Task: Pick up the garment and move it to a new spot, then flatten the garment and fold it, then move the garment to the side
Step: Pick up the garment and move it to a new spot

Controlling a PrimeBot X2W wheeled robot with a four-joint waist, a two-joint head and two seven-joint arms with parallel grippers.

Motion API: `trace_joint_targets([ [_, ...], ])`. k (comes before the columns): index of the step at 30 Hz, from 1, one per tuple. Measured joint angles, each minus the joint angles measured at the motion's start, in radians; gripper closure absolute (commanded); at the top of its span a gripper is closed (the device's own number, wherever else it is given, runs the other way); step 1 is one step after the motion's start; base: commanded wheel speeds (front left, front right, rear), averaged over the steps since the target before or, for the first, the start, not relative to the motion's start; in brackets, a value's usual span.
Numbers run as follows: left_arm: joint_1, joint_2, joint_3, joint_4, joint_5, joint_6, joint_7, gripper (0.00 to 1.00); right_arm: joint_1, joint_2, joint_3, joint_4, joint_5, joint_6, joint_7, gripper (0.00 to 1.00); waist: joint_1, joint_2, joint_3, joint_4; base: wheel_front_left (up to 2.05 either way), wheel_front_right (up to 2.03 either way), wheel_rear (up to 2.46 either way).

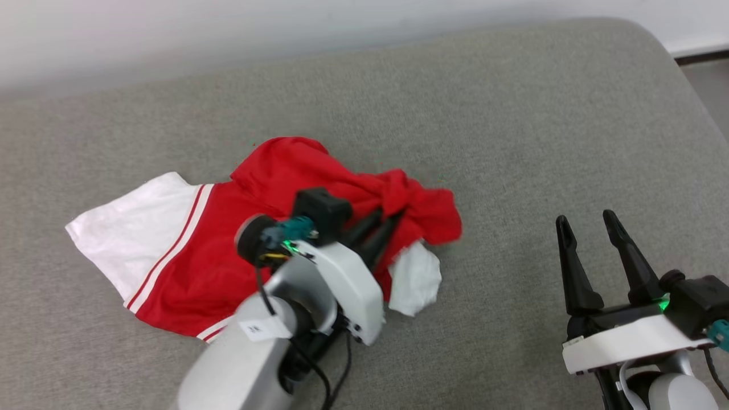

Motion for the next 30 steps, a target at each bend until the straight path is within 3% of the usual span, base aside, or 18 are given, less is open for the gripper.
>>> trace_joint_targets([
  [12,0.051,-0.056,-0.13,0.148,0.026,-0.015,-0.079,1.0,-0.049,0.0,0.004,0.048,-0.004,0.0,-0.023,0.0,0.0,0.0,0.062,0.031,0.0,0.0,0.0],
  [13,0.051,-0.062,-0.134,0.158,0.025,-0.018,-0.092,0.75,-0.049,0.0,0.002,0.051,-0.008,0.0,-0.022,0.0,0.0,0.0,0.058,0.038,0.0,0.0,0.0],
  [14,0.051,-0.065,-0.141,0.165,0.026,-0.018,-0.102,0.21,-0.049,0.0,0.0,0.054,-0.011,0.0,-0.021,0.0,0.0,0.0,0.052,0.043,0.0,0.0,0.0],
  [15,0.051,-0.067,-0.148,0.17,0.026,-0.019,-0.119,0.0,-0.049,0.0,-0.003,0.057,-0.014,0.0,-0.018,0.0,0.0,0.0,0.045,0.049,0.0,0.0,0.0],
  [21,0.055,-0.084,-0.156,0.16,0.03,-0.017,-0.249,0.0,-0.021,0.0,-0.017,0.062,-0.034,0.0,0.008,0.0,-0.0001,0.0,-0.022,0.083,0.0,0.0,0.0],
  [30,0.13,-0.057,-0.072,0.129,0.054,0.084,-0.409,0.0,0.061,0.0,-0.031,0.03,-0.055,0.0,0.064,0.0,-0.0003,0.0,-0.135,0.138,0.0,0.0,0.0],
])
